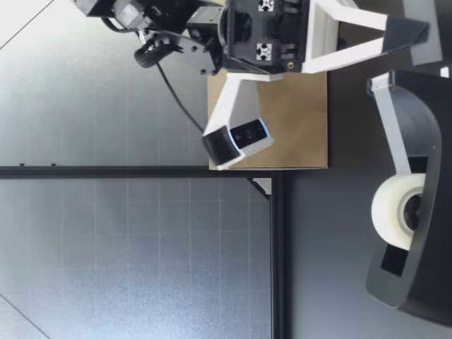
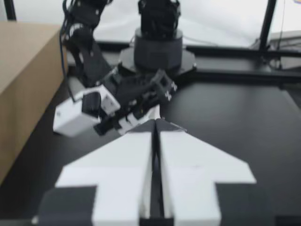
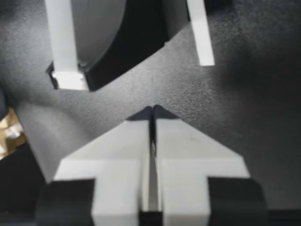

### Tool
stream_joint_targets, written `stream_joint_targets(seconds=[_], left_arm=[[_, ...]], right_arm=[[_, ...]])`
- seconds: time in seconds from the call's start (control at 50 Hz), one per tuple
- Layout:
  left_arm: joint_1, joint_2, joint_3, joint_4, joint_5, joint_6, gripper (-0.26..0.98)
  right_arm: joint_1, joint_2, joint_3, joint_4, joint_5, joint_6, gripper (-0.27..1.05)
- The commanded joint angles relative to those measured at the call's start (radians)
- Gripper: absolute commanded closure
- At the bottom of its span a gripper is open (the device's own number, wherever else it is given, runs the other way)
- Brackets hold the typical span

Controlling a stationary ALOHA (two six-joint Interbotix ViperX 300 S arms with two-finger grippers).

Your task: Cut a small piece of tape from the tape dispenser then place it on the cardboard box's edge.

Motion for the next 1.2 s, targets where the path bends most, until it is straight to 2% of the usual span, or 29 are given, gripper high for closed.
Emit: stream_joint_targets(seconds=[0.0, 0.16, 0.34, 0.58, 0.74, 0.94, 1.18], left_arm=[[0.003, 0.038, -0.028, -0.015, -0.009, -0.003, 0.79], [0.002, 0.120, -0.054, -0.041, -0.034, -0.003, 0.71], [0.002, 0.210, -0.089, -0.041, -0.074, -0.003, 0.53], [0.002, 0.341, -0.161, -0.041, -0.095, -0.031, 0.29], [0.002, 0.420, -0.199, -0.041, -0.138, -0.021, 0.27], [0.002, 0.506, -0.219, -0.038, -0.265, -0.009, 0.27], [0.003, 0.566, -0.256, -0.035, -0.304, -0.008, 0.28]], right_arm=[[0.000, -0.103, -0.020, -0.025, -0.023, 0.008, 0.84], [0.023, -0.253, -0.031, -0.138, -0.097, 0.048, 0.86], [0.077, -0.370, -0.049, -0.299, -0.156, 0.199, 0.87], [0.190, -0.433, -0.127, -0.580, -0.189, 0.428, 0.87], [0.247, -0.428, -0.201, -0.736, -0.178, 0.552, 0.87], [0.279, -0.377, -0.293, -0.775, -0.140, 0.575, 0.87], [0.290, -0.288, -0.393, -0.776, -0.091, 0.566, 0.87]])
